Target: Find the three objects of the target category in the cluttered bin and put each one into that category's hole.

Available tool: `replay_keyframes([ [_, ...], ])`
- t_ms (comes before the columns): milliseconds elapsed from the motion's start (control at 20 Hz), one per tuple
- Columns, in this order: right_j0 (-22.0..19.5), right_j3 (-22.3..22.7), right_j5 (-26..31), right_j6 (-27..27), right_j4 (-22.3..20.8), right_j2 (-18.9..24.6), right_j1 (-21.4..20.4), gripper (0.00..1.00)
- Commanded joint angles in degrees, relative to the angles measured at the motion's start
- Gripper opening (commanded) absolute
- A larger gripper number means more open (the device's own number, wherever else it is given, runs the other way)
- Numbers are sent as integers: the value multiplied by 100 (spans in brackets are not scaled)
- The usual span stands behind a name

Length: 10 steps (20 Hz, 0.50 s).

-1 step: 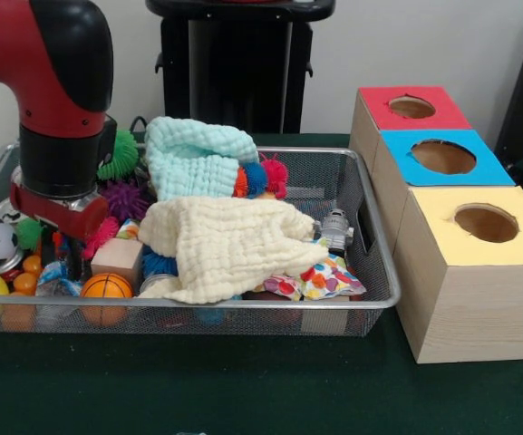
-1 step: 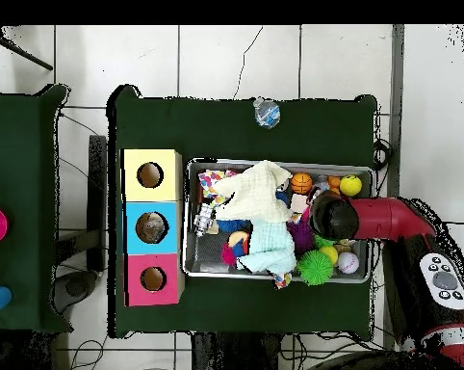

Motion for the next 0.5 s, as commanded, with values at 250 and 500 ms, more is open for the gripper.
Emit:
replay_keyframes([
  [250, -221, -354, -940, -755, -520, 341, 918, 0],
  [500, -288, -289, -780, -729, -327, 415, 873, 0],
])
